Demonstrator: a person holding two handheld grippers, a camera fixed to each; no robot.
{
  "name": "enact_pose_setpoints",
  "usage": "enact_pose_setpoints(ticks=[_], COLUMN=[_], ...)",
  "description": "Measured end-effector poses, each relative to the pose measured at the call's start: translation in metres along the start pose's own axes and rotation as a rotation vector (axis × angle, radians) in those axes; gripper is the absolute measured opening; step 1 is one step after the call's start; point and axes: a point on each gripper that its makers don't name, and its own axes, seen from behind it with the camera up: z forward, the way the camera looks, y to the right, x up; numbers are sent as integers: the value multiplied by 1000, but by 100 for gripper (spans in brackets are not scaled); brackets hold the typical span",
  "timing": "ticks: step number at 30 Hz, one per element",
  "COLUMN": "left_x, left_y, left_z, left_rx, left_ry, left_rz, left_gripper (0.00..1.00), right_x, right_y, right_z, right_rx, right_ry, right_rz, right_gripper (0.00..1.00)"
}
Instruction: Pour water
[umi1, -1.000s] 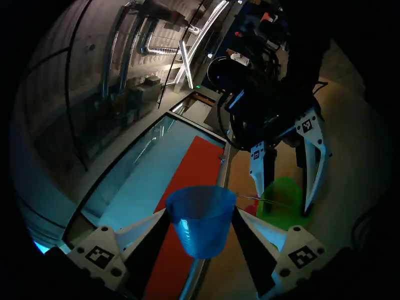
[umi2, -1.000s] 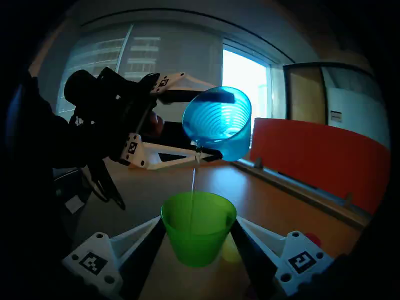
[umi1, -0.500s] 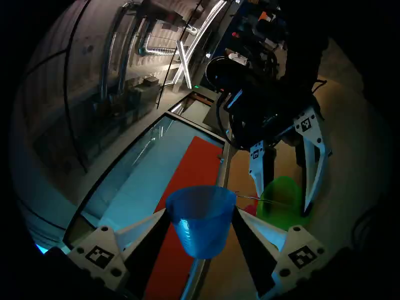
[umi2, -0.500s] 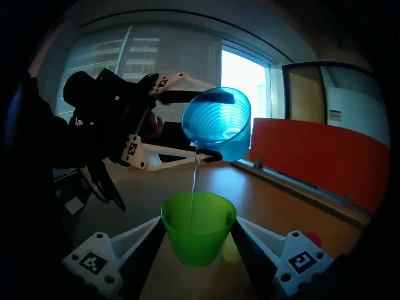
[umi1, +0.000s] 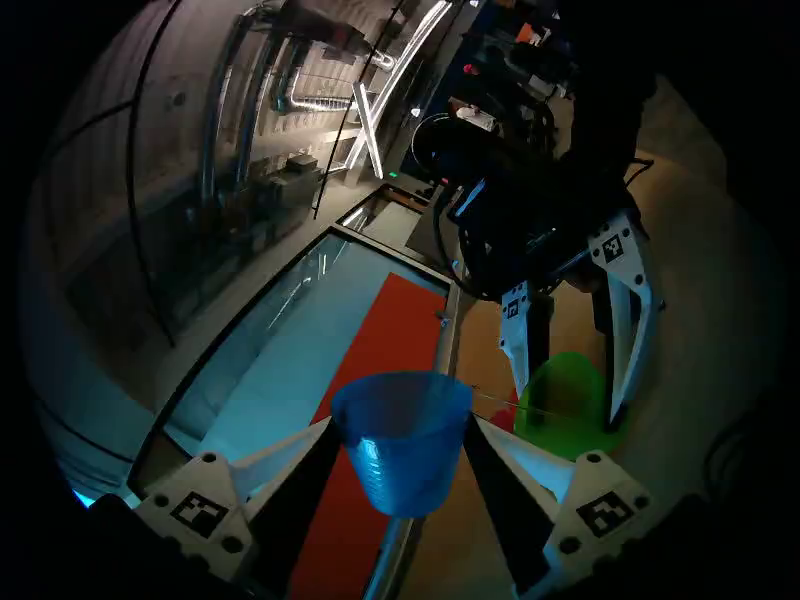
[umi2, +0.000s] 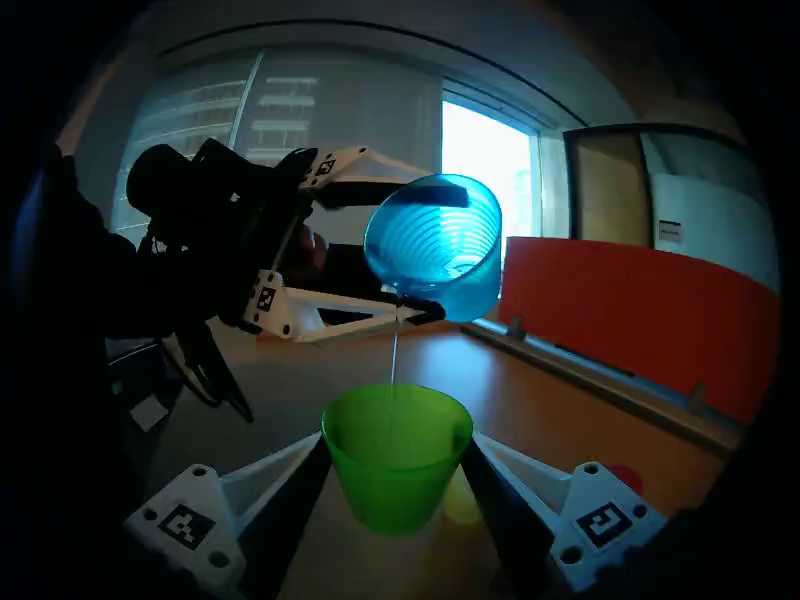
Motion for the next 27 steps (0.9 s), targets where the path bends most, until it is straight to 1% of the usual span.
enact_pose_setpoints(ticks=[14, 21, 27], left_x=[1, 2, 1], left_y=[-3, 0, 0], left_z=[0, -1, -2], left_rx=[0, -6, -7], left_ry=[-2, -5, -5], left_rz=[14, 25, 32], left_gripper=[84, 84, 84], right_x=[2, 4, 4], right_y=[-2, -3, -2], right_z=[4, 6, 6], right_rx=[1, 2, 1], right_ry=[7, 12, 12], right_rz=[1, 3, 3], right_gripper=[90, 90, 90])
